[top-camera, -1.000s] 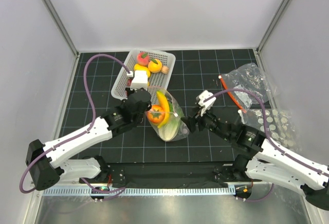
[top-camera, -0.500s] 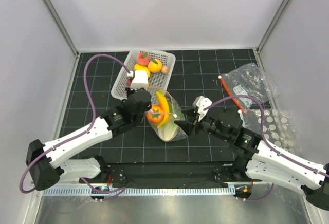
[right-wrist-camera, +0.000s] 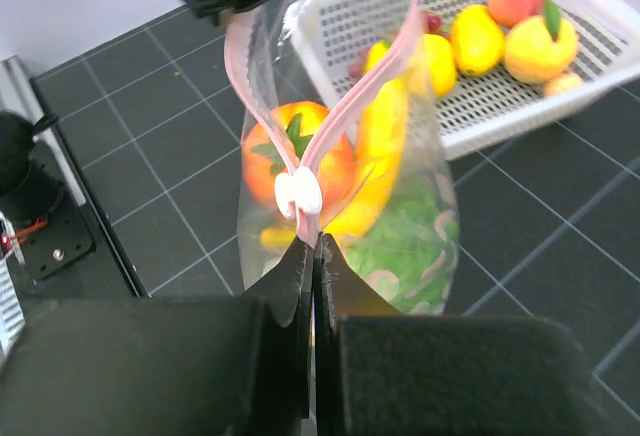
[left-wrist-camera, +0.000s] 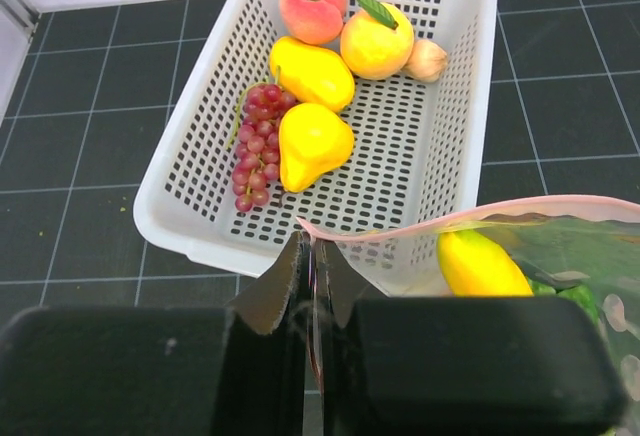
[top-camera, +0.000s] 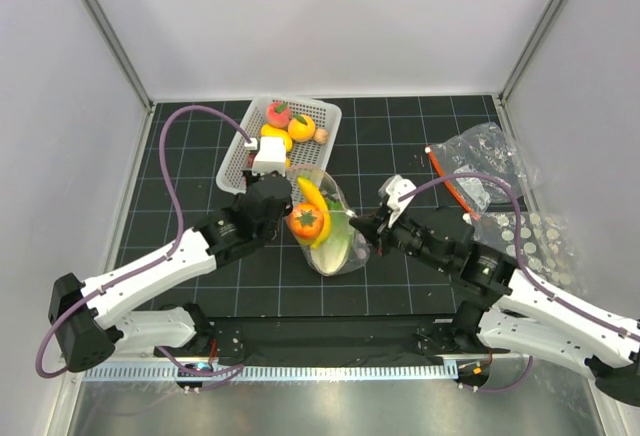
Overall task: Place the food in the zip-top bag and seal the zipper
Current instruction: Adjust the zipper food storage bag at the center of the board, then place the zipper food storage bag at the center of the board.
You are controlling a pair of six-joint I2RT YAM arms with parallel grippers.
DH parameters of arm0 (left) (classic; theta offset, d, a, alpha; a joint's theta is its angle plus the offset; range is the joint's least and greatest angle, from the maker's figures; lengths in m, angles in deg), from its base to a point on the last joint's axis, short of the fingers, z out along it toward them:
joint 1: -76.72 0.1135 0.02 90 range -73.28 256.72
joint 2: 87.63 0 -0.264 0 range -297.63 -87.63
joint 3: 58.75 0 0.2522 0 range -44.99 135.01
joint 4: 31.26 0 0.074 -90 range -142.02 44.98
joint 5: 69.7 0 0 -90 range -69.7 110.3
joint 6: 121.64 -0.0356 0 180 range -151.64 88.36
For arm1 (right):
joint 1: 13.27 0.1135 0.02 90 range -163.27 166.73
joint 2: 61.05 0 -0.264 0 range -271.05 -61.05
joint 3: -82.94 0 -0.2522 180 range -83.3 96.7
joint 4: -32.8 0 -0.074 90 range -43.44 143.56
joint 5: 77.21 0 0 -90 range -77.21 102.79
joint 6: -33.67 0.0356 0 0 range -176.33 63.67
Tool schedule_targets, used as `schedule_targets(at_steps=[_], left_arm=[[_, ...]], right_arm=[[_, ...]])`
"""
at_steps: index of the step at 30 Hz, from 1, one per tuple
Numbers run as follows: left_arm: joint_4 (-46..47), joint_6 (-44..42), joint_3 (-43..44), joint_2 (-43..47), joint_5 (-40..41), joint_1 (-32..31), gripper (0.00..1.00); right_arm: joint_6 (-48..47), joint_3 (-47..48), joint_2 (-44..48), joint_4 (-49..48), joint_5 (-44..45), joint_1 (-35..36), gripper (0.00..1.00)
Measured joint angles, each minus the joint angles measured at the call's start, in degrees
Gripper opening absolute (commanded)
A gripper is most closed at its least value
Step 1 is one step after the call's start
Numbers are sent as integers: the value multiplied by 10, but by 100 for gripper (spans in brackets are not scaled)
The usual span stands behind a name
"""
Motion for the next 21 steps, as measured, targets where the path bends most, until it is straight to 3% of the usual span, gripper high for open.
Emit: schedule_targets(at_steps=[7, 10, 11, 14, 20, 21], left_arm=[[1, 23, 1, 3, 16, -12, 9], [-1, 30, 2, 3, 12, -17, 25], [-7, 28, 2, 3, 14, -15, 47], [-20, 27, 2, 4, 17, -4, 73], [-31, 7, 3, 36, 3, -25, 77], [-30, 3, 3, 46, -5, -30, 77]], right_arm=[[49, 54, 57, 125, 92, 3, 1], [59, 54, 75, 144, 110, 3, 1], [58, 54, 75, 149, 113, 3, 1], [58, 56, 68, 161, 109, 3, 1], [55, 58, 41, 162, 74, 3, 1], [54, 58, 39, 163, 67, 3, 18]])
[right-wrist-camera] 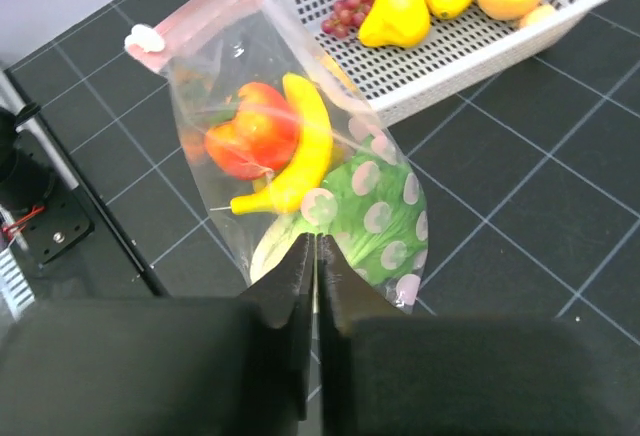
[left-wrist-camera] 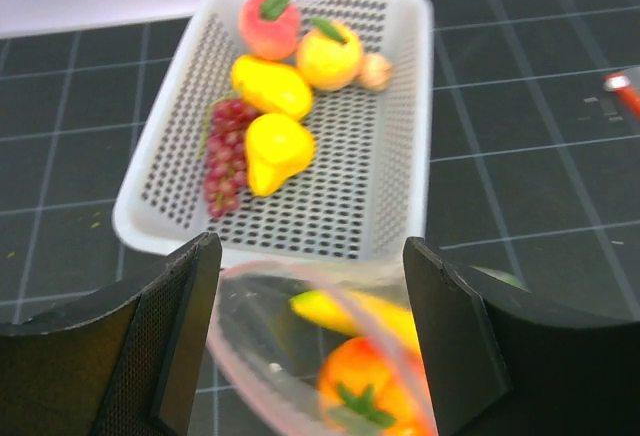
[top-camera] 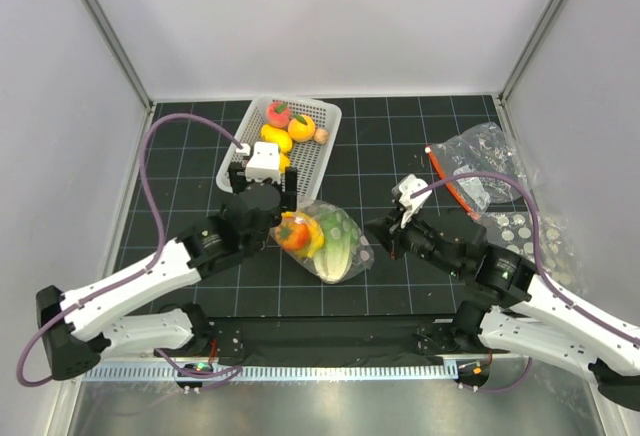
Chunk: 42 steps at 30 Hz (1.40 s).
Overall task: Place the food in the zip-top bag and seal the zipper
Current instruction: Place the zipper food storage bag at the center of the board, then pick up the zipper food storage bag at the center of the board.
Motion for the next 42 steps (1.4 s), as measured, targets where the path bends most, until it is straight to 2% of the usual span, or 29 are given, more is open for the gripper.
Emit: schedule_targets(at_steps=[3, 4, 11, 15, 16, 18, 22, 23, 24, 27, 34, 39, 41, 42], left_arm=[[28, -16, -15, 39, -35, -8, 74], [39, -19, -23, 51, -44, -8, 72], [56, -16, -32, 27, -77, -8, 67], [38, -6, -30, 4, -60, -8, 68], [29, -1, -30, 5, -52, -7, 68], [12, 7, -30, 17, -42, -6, 72], [2, 43, -53, 109, -40, 17, 77], [2, 54, -63, 142, -40, 28, 80], [3, 67, -75, 177, -43, 40, 83], [12, 98, -107, 257, -42, 60, 84], [28, 131, -164, 375, -49, 63, 83], [32, 137, -167, 385, -53, 63, 84], [33, 137, -169, 384, -54, 63, 84], [33, 137, -170, 382, -54, 63, 84]], right_arm=[[-6, -3, 4, -13, -32, 0, 47], [-10, -8, 8, -24, -43, 0, 50], [-24, -58, -16, -129, -149, 0, 61], [-29, -84, -68, -195, -190, 10, 66], [-34, -89, -82, -206, -191, 17, 71], [-46, -93, -107, -219, -189, 38, 73], [-106, -92, -162, -247, -125, 132, 76], [-124, -90, -177, -254, -101, 159, 77], [-144, -88, -194, -263, -80, 182, 83], [-195, -81, -238, -286, -39, 226, 98], [-269, -13, -328, -316, 32, 251, 98], [-293, 53, -390, -337, 66, 251, 95], [-300, 71, -410, -339, 78, 251, 91], [-304, 83, -424, -340, 85, 251, 81]])
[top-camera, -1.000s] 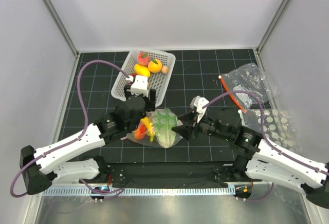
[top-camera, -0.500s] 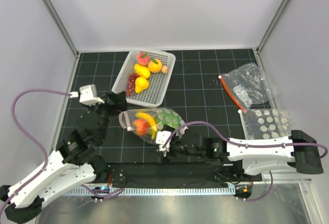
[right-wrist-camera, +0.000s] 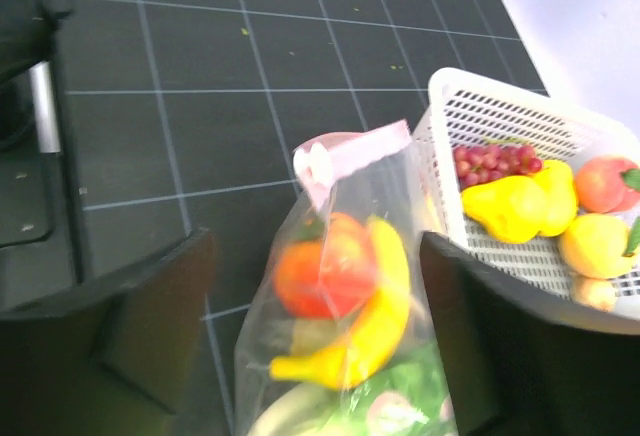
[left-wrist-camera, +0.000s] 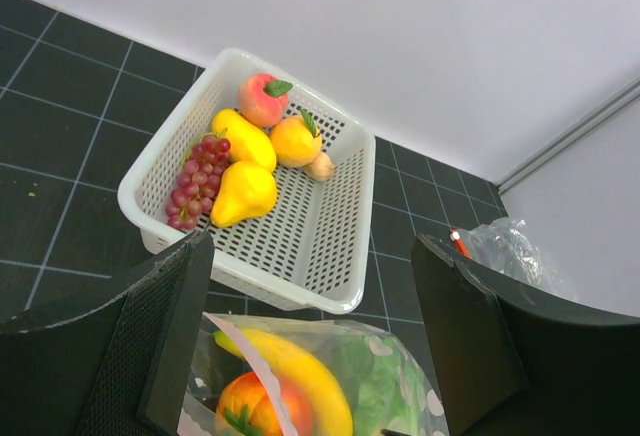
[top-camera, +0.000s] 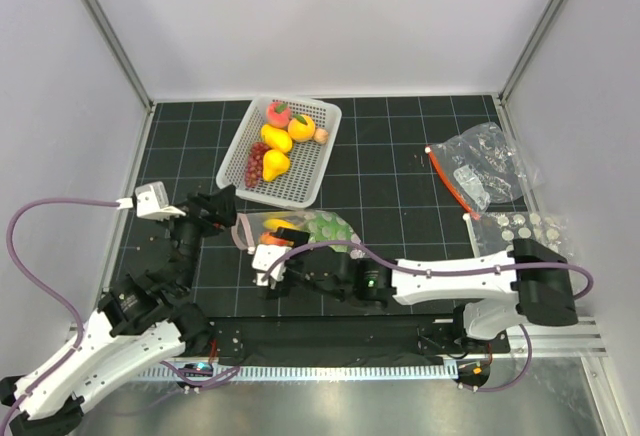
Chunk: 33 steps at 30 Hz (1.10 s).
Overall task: Place the food in the zip-top bag and seal the zipper
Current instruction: Pick up the zipper food storage bag at the center of the board, then zip the zipper food storage bag.
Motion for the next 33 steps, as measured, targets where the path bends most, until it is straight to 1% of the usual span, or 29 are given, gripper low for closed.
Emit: schedule_targets(at_steps=[2, 3, 5, 6, 10, 13, 16, 19, 24, 27, 28, 31, 33], left_arm=[[0, 0, 0, -2, 0, 0, 84], [0, 0, 0, -3, -1, 0, 84], [0, 0, -1, -3, -1, 0, 83], [0, 0, -1, -3, -1, 0, 83], [9, -5, -3, -3, -16, 0, 84], [39, -24, -14, -3, -56, 0, 86], [76, -46, -32, -5, -128, 0, 87], [114, -64, -50, -4, -204, 0, 84], [187, -87, -69, -11, -372, 0, 80], [221, -96, -64, -42, -466, 0, 75], [229, -102, -61, -56, -492, 0, 67], [234, -120, -53, -96, -553, 0, 56], [234, -134, -48, -117, -588, 0, 55]], right_arm=[[-8, 26, -31, 1, 13, 0, 66], [-9, 37, -43, 5, 17, 0, 48], [-16, 56, -68, 10, 25, 0, 21], [-18, 59, -75, 9, 29, 0, 1], [-6, 51, -73, 8, 28, -5, 1], [17, 31, -34, 23, 7, -14, 1], [61, -3, 47, 44, -30, -38, 1], [108, -24, 125, 64, -67, -72, 1], [167, -55, 200, 77, -124, -119, 1], [188, -76, 226, 81, -159, -131, 1], [193, -82, 234, 82, -170, -134, 1], [205, -89, 248, 92, -198, -139, 1], [209, -90, 254, 99, -214, -140, 1]])
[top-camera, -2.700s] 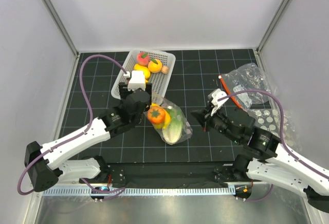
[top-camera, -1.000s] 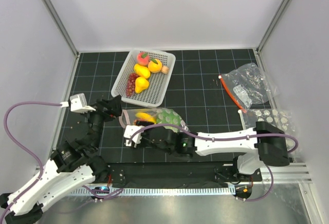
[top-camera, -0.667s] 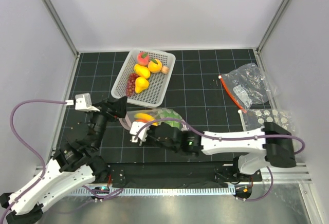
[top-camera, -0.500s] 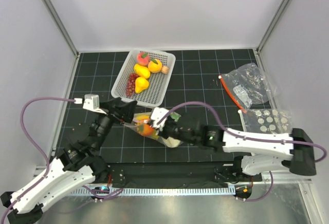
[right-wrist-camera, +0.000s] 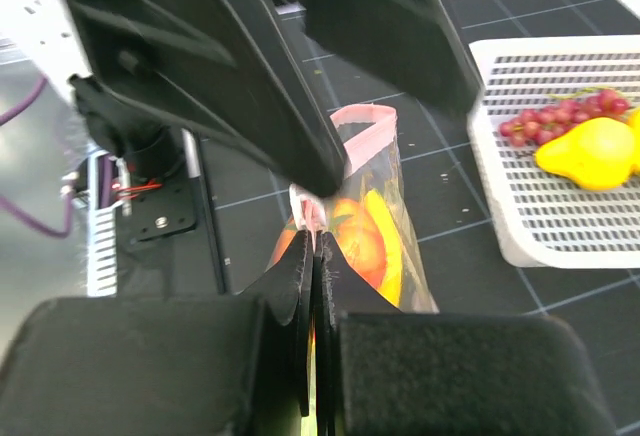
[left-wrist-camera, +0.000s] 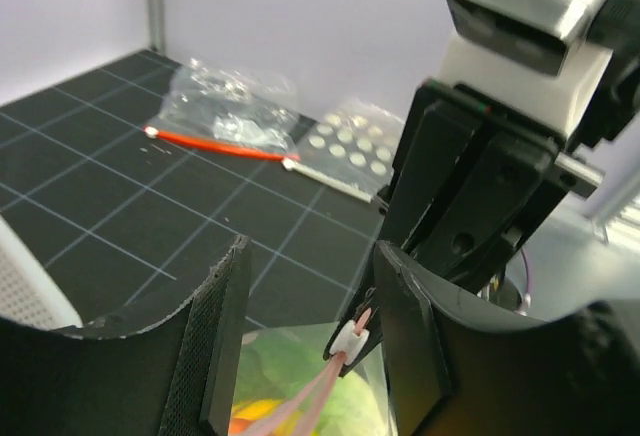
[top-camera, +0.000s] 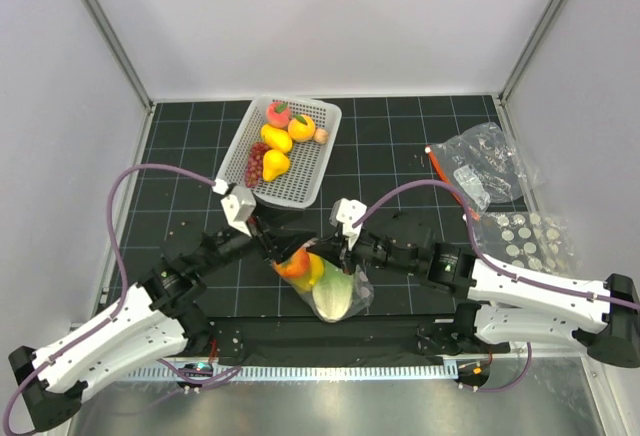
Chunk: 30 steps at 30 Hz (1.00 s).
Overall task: Place the food in the zip-top bag and seal the zipper
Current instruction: Zip the zipper food storage bag.
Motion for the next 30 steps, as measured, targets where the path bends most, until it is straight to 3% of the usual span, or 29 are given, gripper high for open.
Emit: schedule_targets(at_steps=[17, 30], left_arm=[[26, -30, 9, -39, -163, 0, 52], [25, -30, 24, -71, -199, 0, 50]], right_arm=[[25, -42, 87, 14, -58, -15, 1], [36, -71, 123, -6, -60, -17, 1]])
